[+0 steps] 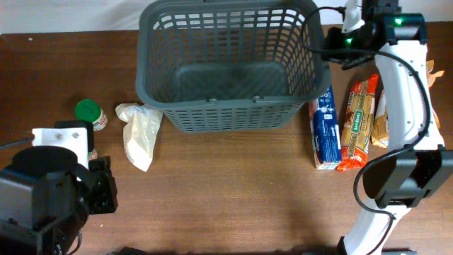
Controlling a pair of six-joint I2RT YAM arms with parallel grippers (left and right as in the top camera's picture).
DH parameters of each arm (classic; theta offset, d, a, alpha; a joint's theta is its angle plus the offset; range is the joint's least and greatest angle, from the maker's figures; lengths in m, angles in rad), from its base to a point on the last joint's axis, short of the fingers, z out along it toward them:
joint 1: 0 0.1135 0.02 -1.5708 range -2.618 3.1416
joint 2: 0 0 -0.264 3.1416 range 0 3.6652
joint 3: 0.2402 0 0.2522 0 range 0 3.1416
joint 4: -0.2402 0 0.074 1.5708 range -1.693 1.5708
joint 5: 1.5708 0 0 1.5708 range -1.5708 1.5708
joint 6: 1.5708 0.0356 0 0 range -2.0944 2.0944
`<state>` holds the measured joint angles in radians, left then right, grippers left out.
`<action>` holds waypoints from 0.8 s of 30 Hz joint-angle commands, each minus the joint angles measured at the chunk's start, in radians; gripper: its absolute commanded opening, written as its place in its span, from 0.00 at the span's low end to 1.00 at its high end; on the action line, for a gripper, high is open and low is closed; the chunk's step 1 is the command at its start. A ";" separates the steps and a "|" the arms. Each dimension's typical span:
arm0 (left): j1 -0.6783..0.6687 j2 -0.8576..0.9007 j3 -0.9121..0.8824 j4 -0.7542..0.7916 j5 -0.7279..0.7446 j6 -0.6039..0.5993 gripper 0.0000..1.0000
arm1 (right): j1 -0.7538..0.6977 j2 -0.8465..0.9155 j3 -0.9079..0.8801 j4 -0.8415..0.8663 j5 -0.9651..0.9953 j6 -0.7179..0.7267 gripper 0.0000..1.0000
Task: Pack container
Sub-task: 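Release the basket and move the right gripper to the paper snack bag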
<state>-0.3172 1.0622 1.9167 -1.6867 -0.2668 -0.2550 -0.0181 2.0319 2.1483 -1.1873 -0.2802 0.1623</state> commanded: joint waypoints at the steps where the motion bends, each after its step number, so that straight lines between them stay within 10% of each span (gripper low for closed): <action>1: 0.007 0.000 -0.001 -0.001 -0.011 -0.010 0.29 | 0.007 -0.014 0.004 0.002 -0.008 0.012 0.04; 11: 0.007 0.000 -0.001 -0.001 -0.027 -0.010 0.68 | -0.168 -0.089 0.023 -0.074 0.058 -0.008 0.07; 13: 0.007 0.000 -0.001 -0.001 -0.055 -0.010 0.80 | -0.200 -0.087 0.019 -0.076 0.130 -0.019 0.20; 17: 0.007 0.000 -0.001 -0.001 -0.079 -0.010 0.99 | -0.251 -0.076 0.015 -0.078 0.313 -0.018 0.93; 24: 0.007 0.000 -0.001 -0.001 -0.151 -0.010 0.99 | -0.359 -0.069 0.015 -0.066 0.349 0.001 0.99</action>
<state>-0.3164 1.0618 1.9167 -1.6871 -0.3447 -0.2626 -0.3271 1.9736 2.1487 -1.2583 0.0109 0.1539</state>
